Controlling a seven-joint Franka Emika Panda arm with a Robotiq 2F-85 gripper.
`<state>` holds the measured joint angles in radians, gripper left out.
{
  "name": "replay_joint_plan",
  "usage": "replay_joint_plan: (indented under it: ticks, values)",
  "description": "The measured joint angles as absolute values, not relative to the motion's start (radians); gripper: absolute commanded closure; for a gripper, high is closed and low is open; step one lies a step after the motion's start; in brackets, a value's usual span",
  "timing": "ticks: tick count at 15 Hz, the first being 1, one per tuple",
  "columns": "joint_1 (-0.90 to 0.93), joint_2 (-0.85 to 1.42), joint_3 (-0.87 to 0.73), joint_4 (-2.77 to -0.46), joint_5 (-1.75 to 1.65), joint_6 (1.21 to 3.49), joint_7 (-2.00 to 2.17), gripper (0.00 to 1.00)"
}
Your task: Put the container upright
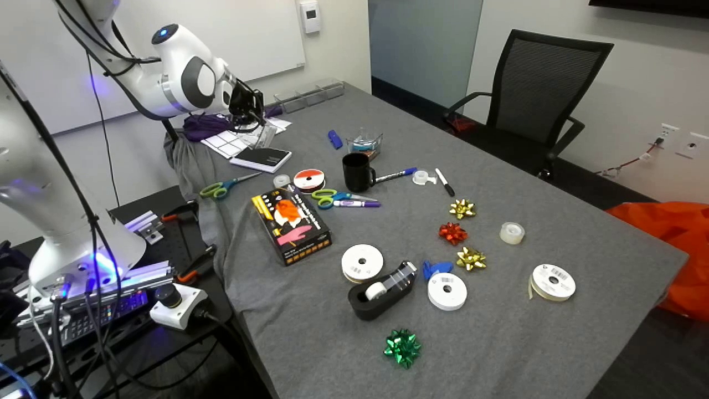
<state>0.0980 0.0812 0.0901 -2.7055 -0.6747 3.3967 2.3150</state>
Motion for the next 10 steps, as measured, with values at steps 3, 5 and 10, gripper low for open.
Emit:
replay_joint_plan:
  ticks: [3,5,10]
  values:
    - [0.098,0.077,0.111,-2.669,-0.674,3.295,2.424,0.99]
    - [0.105,0.09,0.135,-2.653,-0.599,3.188,2.451,0.99]
    - [0.051,0.151,0.31,-2.581,-0.152,2.991,2.314,0.99]
